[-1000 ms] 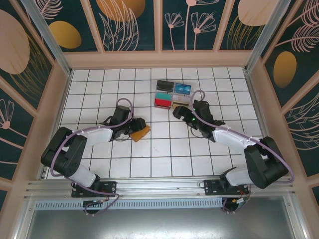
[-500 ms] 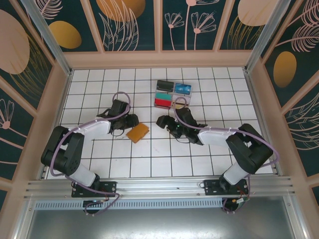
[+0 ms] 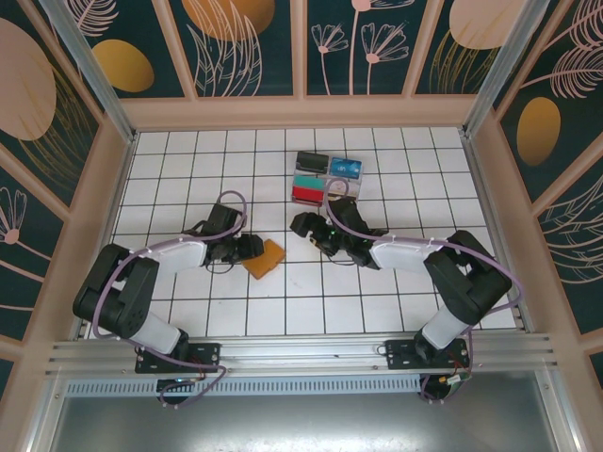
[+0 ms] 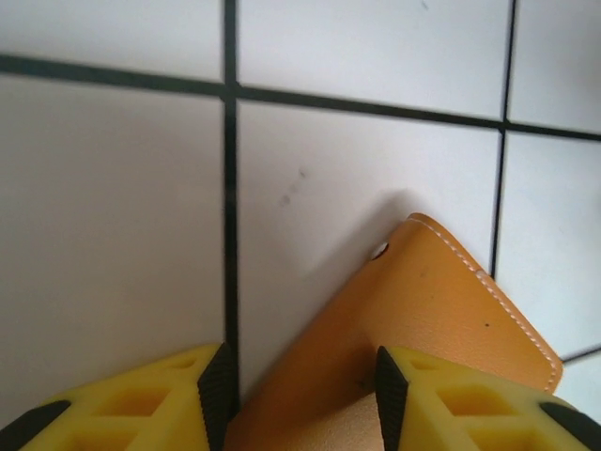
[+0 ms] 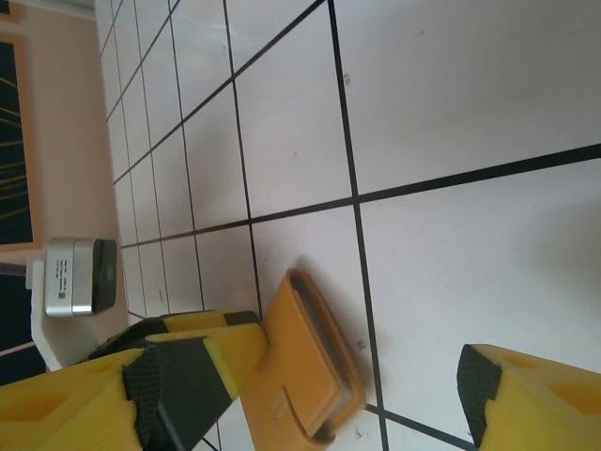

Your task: Take the credit cards out of the card holder

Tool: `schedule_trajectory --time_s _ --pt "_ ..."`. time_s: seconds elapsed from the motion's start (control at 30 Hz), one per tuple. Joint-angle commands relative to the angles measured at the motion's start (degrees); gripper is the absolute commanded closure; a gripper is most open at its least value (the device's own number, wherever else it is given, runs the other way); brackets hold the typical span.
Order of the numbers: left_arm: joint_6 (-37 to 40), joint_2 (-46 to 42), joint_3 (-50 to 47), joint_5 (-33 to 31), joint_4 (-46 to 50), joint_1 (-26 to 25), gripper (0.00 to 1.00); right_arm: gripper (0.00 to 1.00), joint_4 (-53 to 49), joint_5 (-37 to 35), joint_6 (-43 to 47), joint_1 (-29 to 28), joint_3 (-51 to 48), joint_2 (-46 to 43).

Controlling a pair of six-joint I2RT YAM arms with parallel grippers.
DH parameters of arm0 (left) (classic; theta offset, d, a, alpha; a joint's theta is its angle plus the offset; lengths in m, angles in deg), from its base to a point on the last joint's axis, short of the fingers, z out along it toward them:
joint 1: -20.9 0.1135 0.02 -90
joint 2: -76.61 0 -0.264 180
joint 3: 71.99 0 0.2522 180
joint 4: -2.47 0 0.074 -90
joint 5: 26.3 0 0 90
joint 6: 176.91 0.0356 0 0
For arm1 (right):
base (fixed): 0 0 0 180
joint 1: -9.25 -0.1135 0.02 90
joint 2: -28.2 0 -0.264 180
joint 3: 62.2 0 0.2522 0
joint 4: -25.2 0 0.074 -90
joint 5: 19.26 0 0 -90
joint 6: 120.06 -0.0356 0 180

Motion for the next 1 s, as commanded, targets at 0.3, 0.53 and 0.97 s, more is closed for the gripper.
schedule_trajectory --time_s 0.3,0.53,0.97 --pt "-2.86 -4.68 -5.37 3.79 1.19 -1.23 0.52 0.17 -7.83 12.87 4.10 -2.78 3.37 3.52" --pt "-4.25 -5.92 -7.31 0.90 1.43 -1.28 0.52 0.23 -3.93 15.04 0.21 -6.07 3.88 7.58" --pt "-5.43 -5.92 -9.35 2.08 -1.35 -1.32 0.59 0.40 -0.01 14.87 -0.72 -6.34 9.67 15.05"
